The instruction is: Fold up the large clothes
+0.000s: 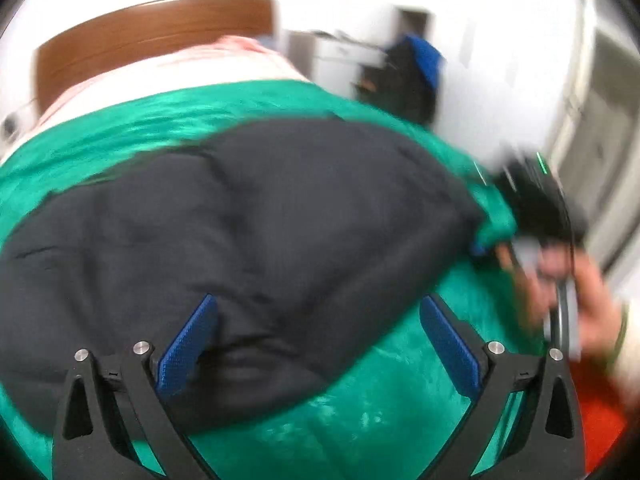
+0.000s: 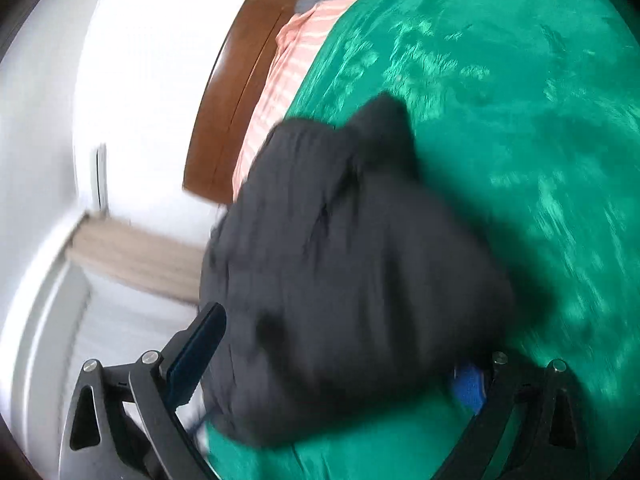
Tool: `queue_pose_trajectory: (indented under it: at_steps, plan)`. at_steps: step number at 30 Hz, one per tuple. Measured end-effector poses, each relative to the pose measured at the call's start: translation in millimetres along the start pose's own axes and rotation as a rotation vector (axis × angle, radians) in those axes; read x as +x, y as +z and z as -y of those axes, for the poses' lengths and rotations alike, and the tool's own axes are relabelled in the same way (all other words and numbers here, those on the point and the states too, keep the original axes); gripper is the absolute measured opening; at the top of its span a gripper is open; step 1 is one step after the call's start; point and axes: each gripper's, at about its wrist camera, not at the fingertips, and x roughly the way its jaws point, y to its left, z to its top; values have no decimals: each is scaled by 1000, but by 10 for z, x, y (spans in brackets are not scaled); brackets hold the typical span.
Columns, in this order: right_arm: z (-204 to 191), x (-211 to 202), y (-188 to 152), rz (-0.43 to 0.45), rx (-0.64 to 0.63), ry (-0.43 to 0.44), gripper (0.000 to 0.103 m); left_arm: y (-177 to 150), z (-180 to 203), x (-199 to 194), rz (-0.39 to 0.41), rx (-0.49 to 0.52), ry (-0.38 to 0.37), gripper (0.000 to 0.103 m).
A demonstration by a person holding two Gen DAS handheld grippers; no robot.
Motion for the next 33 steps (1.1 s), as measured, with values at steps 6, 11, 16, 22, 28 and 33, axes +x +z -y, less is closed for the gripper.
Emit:
queue_pose_trajectory:
  at_steps: [6,11,16,22,28,33]
  plan:
    - [-398,312,103,-32,-183,-146,62,-59,20,508,-99,17,14,102]
    - [-1404,247,-225,38,-655,-291,39,-32,-114,420,-94,-63,-54,102]
    - [-2446,278,-826,105,-1091,-328,38,-48,-470,-38,-89,-220,-145,97]
    - [-3129,911,-1809,88,-1577,-339,38,-402,-1508,-1309,52,-438,25,98]
    - [-3145,1781,-3008,-119,-1933,-304,38,-964,-2223,-2080,143,-648,201,98]
    - [-2866,2081,-3592,-146,-2127,-330,41,-1013,-2404,-2181,180,-709,189,98]
